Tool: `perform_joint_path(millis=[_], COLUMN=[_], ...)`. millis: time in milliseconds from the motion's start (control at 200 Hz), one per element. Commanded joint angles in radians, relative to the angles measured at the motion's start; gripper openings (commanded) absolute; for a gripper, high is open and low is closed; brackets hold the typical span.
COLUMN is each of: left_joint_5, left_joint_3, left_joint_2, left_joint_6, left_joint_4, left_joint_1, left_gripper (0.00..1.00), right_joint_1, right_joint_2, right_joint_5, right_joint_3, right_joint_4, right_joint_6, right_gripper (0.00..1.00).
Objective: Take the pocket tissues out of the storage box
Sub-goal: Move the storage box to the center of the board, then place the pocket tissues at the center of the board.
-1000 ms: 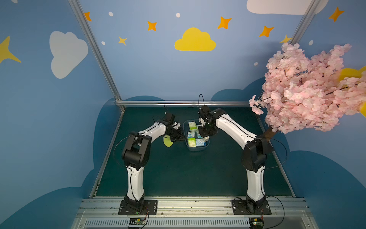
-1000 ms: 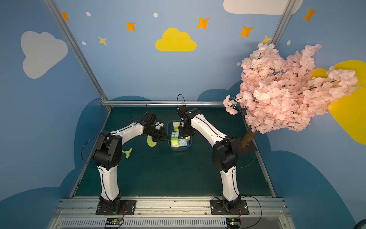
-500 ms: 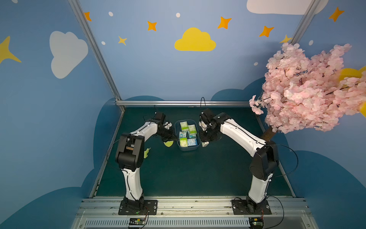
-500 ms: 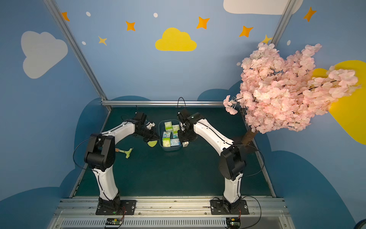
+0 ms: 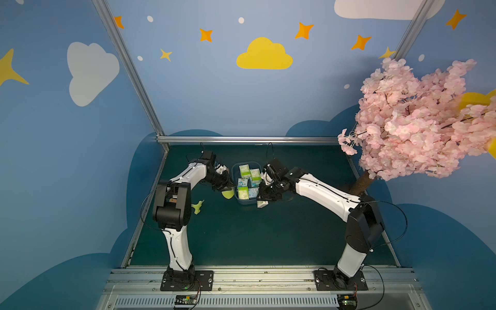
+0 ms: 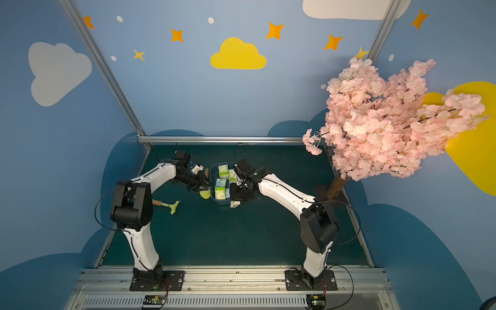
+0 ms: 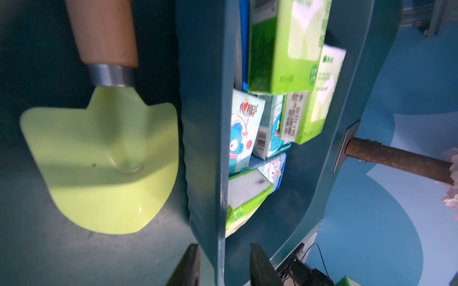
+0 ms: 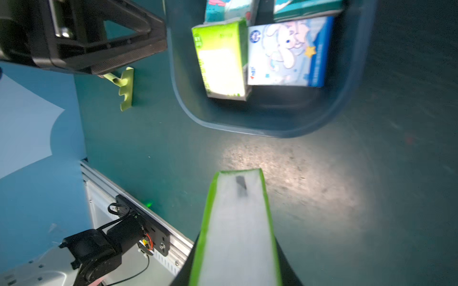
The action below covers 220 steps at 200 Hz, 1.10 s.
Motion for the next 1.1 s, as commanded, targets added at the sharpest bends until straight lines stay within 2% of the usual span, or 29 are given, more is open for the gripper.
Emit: perform_joint_path(millis=[0,140,355,596,796,1096], left_joint_5=[0.005,-0.025,-0.069,-0.098,-0.07,-0.049], left_joint_3=[-0.015,-0.097,-0.303,-0.454,-0.518,-0.529], left_joint_2=[-0.095,-0.217,-0.457,-0.651,-0.693,-0.677], left_joint_6=[0.016,0.01,-0.041,-0.069,-0.065,-0.035], left_joint_4=[-0.037,-0.032,0.027,0.056,0.065,0.059], left_joint_1=[0.02,0.049,0.119,0.187,0.22,0.234], left_gripper=[0.43,0.5,0.65,0.78,0.8,0.81], right_joint_1=[0.044,0.105,0.18,0.232,0.243,0.251], right_joint_2=[-0.013,0.029,0.112,0.227,0.313,0.404], right_joint_5=[-0.048,-0.052,-0.026,-0.005,-0.02,-0.041], right_joint_3=[-0.037,-0.04,-0.036,0.044,0.074,0.106], right_joint_4=[0.174,0.258,0.363,0.382,0.416,0.4], right_joint_6=[0.138,0.204,0.285,0.309,0.344,0.351], right_gripper=[0.24,0.23,0.23,0.23,0.24,0.25])
